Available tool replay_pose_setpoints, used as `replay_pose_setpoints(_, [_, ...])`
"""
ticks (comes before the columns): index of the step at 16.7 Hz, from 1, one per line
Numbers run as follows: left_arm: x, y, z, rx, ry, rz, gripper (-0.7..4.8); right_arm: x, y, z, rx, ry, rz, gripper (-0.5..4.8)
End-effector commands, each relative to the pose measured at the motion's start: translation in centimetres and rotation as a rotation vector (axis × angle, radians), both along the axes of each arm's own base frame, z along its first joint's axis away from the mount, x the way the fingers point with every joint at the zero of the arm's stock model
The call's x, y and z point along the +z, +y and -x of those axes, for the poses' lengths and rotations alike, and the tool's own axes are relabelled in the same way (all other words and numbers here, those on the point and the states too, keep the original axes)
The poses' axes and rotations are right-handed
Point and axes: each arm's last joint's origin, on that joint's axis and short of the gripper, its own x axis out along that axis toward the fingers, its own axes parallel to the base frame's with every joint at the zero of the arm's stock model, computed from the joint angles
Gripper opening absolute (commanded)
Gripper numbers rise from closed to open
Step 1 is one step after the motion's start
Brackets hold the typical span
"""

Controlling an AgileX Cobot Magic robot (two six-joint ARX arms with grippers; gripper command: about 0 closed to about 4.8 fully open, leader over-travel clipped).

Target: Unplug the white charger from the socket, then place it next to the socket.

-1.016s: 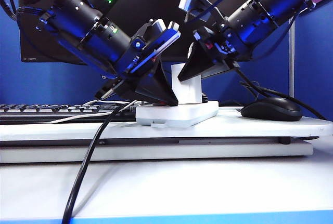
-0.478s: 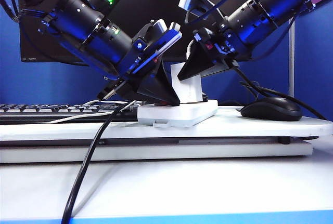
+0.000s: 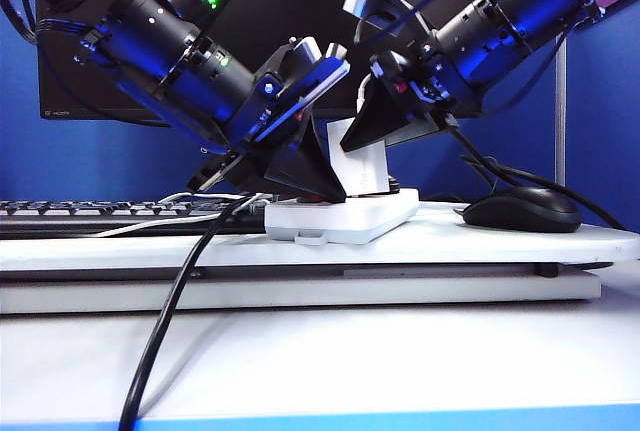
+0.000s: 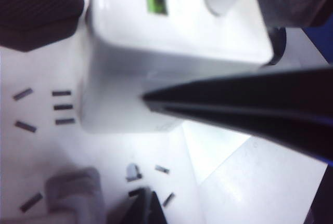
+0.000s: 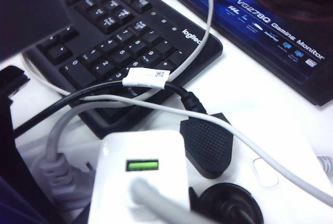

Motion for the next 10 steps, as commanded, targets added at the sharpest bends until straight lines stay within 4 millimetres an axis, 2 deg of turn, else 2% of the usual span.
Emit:
replay_pose_setpoints(1, [-1.84,0.37,0.49,0.019,0.091,-0.094,-0.05,3.69,0.66,-0.09,0.109,-0.269,-0.114,-0.01])
replay_pose_setpoints(2, [-1.85,0.39,0.49,0.019,0.092,-0.095,-0.05,3.77,0.69,-0.15,0.066,-0.178,-0.191,-0.01])
replay_pose_setpoints(5, [-1.84,0.37,0.50,0.019,0.091,-0.095,-0.05,3.71,0.58,-0.10,0.091,-0.265,-0.111,-0.01])
replay_pose_setpoints(7, [-1.87,0.40,0.51,0.019,0.095,-0.098,-0.05,3.73,0.62,-0.07,0.072,-0.210,-0.152,-0.01])
replay_pose_setpoints(9, [-1.88,0.40,0.52,0.018,0.095,-0.098,-0.05,3.78,0.52,0.05,0.090,-0.269,-0.097,-0.01])
replay_pose_setpoints(10, [-1.90,0.41,0.52,0.019,0.097,-0.099,-0.05,4.05,0.55,0.02,0.059,-0.207,-0.169,-0.01])
